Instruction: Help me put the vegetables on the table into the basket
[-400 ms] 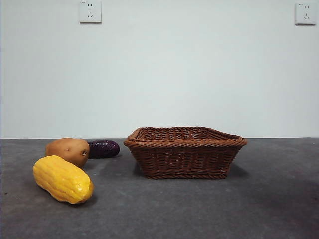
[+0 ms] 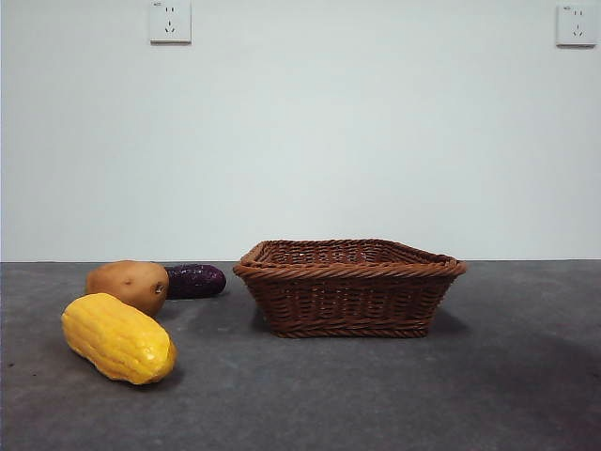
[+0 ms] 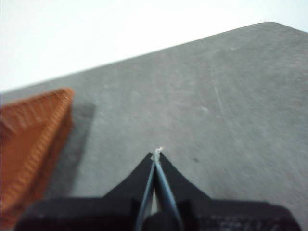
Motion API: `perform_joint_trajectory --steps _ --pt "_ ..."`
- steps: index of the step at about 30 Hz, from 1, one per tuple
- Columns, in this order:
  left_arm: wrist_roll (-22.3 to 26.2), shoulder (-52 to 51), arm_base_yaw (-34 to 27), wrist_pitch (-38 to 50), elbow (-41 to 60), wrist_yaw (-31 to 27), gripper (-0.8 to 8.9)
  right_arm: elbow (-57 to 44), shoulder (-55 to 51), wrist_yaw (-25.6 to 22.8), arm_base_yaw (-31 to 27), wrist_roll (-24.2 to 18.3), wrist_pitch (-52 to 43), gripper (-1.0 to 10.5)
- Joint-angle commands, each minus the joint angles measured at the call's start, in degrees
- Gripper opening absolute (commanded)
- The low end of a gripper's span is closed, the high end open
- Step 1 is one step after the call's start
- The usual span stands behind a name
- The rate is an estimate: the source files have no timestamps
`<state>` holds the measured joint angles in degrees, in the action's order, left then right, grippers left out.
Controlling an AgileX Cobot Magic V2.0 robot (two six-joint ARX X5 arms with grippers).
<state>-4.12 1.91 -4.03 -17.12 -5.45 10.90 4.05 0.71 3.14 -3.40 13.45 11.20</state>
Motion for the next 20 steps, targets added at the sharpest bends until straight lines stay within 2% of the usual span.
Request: perform_joint_trajectory --steps 1,5,9,17,20 --pt "-3.0 0.0 -0.2 -0.3 -3.0 0.2 -0.06 4.0 0.4 1.0 0.0 3.5 -0.1 -0.1" --pt "-6.8 1.2 -0.2 -1.0 -8.0 1.6 -0.06 11.0 3.1 2.4 0.0 3.4 1.8 -0.1" --pt "-7.4 4.2 -0.2 -3.3 -14.9 1.7 -0.06 19.9 8.0 4.7 0.0 2.6 6.6 -0.1" --pt "-3.7 14.7 -0.2 -15.6 -31.2 7.2 -0.06 38.8 21.8 11.1 0.0 -4.6 23.7 -0.1" --pt "-2.3 18.8 0.3 -19.6 -37.0 7.6 -0.06 45.0 26.6 13.1 0.0 -7.9 30.5 -0.1"
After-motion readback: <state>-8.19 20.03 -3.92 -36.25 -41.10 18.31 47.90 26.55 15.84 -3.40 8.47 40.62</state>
